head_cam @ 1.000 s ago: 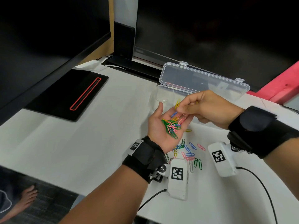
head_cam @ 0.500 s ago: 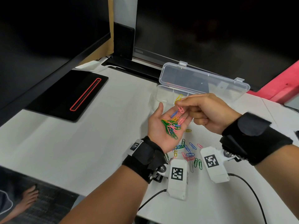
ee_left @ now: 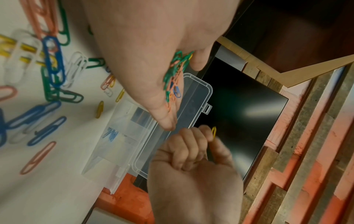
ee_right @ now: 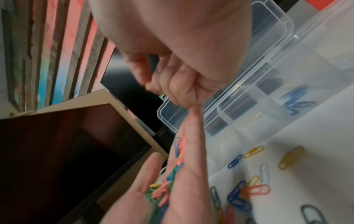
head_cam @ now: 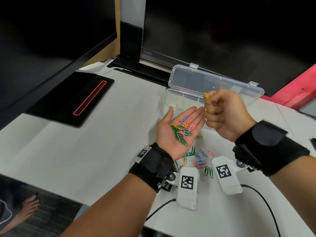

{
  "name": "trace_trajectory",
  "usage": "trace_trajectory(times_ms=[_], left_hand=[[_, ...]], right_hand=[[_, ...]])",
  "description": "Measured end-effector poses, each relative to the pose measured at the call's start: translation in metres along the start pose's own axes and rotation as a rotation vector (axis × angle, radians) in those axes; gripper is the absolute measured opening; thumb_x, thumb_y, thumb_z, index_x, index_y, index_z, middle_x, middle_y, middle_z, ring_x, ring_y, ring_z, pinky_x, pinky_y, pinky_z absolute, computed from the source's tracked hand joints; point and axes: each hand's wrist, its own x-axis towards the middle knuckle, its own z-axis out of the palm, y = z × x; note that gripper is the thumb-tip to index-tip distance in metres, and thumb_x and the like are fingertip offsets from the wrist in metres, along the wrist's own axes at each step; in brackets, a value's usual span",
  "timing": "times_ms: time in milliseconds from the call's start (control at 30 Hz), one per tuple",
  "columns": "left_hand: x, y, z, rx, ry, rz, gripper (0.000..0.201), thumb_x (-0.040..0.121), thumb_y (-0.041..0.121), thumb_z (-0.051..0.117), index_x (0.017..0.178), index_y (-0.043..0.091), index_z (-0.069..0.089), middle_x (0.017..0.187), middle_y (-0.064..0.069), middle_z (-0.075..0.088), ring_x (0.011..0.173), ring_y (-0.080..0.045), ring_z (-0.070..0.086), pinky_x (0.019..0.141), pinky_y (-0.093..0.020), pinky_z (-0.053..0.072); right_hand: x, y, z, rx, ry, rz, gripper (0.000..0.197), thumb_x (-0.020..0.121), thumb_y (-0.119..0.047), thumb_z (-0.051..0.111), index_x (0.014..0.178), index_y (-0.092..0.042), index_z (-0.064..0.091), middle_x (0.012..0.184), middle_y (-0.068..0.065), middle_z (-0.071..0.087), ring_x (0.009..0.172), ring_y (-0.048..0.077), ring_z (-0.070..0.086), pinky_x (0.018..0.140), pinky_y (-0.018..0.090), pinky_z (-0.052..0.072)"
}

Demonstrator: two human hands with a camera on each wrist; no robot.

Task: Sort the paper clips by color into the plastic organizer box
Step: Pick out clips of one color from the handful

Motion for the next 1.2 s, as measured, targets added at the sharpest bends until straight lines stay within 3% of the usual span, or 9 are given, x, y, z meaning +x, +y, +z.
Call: trace_trajectory(times_ms=[167,400,500,633,733,833,967,1067,1200], left_hand=[[-0.001,-0.001,0.001,0.009,0.002,-0.001,0.062,0.101,0.042,0.037,0.129,-0.011,0.050,0.128,-0.030,0.058,0.115,-0.037,0.059,0.102,-0.044,0.046],[0.000,-0.001,0.000,-0.002,-0.005,-0.017,0.064,0.101,0.043,0.036,0.132,-0.012,0.047,0.134,-0.032,0.052,0.128,-0.040,0.049,0.112,-0.046,0.034],[0.001,-0.001,0.000,0.021,-0.010,-0.008,0.067,0.100,0.047,0.037,0.131,-0.011,0.048,0.129,-0.030,0.056,0.122,-0.038,0.054,0.108,-0.045,0.039],[0.001,-0.002,-0.002,0.041,-0.054,-0.006,0.076,0.097,0.058,0.036,0.123,-0.011,0.056,0.128,-0.026,0.055,0.122,-0.034,0.051,0.111,-0.042,0.037],[0.001,-0.002,-0.005,0.078,-0.049,-0.014,0.077,0.095,0.062,0.035,0.121,-0.007,0.058,0.129,-0.023,0.054,0.120,-0.033,0.054,0.110,-0.040,0.037],[0.002,-0.002,-0.006,0.078,-0.020,-0.020,0.075,0.095,0.062,0.036,0.111,-0.005,0.065,0.122,-0.022,0.060,0.109,-0.032,0.062,0.101,-0.039,0.044],[0.000,-0.001,-0.006,0.082,0.010,0.003,0.074,0.096,0.059,0.036,0.104,-0.007,0.071,0.126,-0.025,0.060,0.118,-0.032,0.059,0.111,-0.041,0.036],[0.000,-0.001,-0.005,0.063,-0.003,0.024,0.074,0.097,0.057,0.035,0.103,-0.008,0.070,0.110,-0.024,0.066,0.105,-0.030,0.064,0.101,-0.037,0.047],[0.000,0.001,-0.004,0.050,0.011,0.020,0.073,0.096,0.055,0.041,0.129,-0.008,0.053,0.126,-0.024,0.058,0.121,-0.033,0.054,0.112,-0.039,0.035]], right_hand=[[0.002,0.000,-0.011,0.358,-0.150,0.026,0.018,0.067,-0.025,0.037,0.054,-0.019,0.027,0.049,-0.004,0.020,0.044,0.013,0.006,0.043,0.020,0.007],[0.006,-0.003,-0.007,0.441,-0.020,0.058,0.023,0.065,-0.016,0.043,0.045,-0.021,0.031,0.052,-0.005,0.041,0.031,0.007,0.018,0.039,0.017,0.008],[0.010,-0.001,-0.001,0.197,-0.012,0.076,0.043,0.084,-0.012,0.049,0.047,-0.024,0.031,0.043,-0.007,0.026,0.032,0.008,0.014,0.037,0.018,0.008],[0.003,0.003,0.015,-0.561,-0.107,-0.089,0.036,0.084,-0.030,0.072,0.058,-0.014,0.052,0.063,0.009,0.067,0.034,0.014,0.044,0.034,0.021,0.034],[0.000,0.003,0.024,-1.036,-0.183,-0.202,0.007,0.079,-0.027,0.077,0.079,-0.020,0.076,0.076,-0.005,0.075,0.067,0.008,0.069,0.066,0.026,0.057],[0.001,0.009,0.028,-1.188,-0.144,-0.237,0.005,0.078,-0.026,0.075,0.081,-0.028,0.078,0.071,-0.012,0.073,0.065,-0.002,0.065,0.066,0.021,0.054],[0.001,0.012,0.030,-0.974,-0.085,-0.227,0.003,0.078,-0.019,0.077,0.076,-0.021,0.079,0.067,-0.006,0.074,0.059,-0.001,0.065,0.059,0.016,0.052],[-0.005,0.009,0.031,-0.616,-0.071,-0.146,0.002,0.080,-0.007,0.074,0.079,-0.007,0.076,0.063,0.002,0.072,0.046,0.002,0.059,0.042,0.013,0.042],[-0.002,0.007,0.014,-0.023,-0.114,0.118,0.022,0.086,-0.018,0.047,0.065,-0.019,0.041,0.045,-0.006,0.029,0.033,0.008,0.018,0.038,0.017,0.009]])
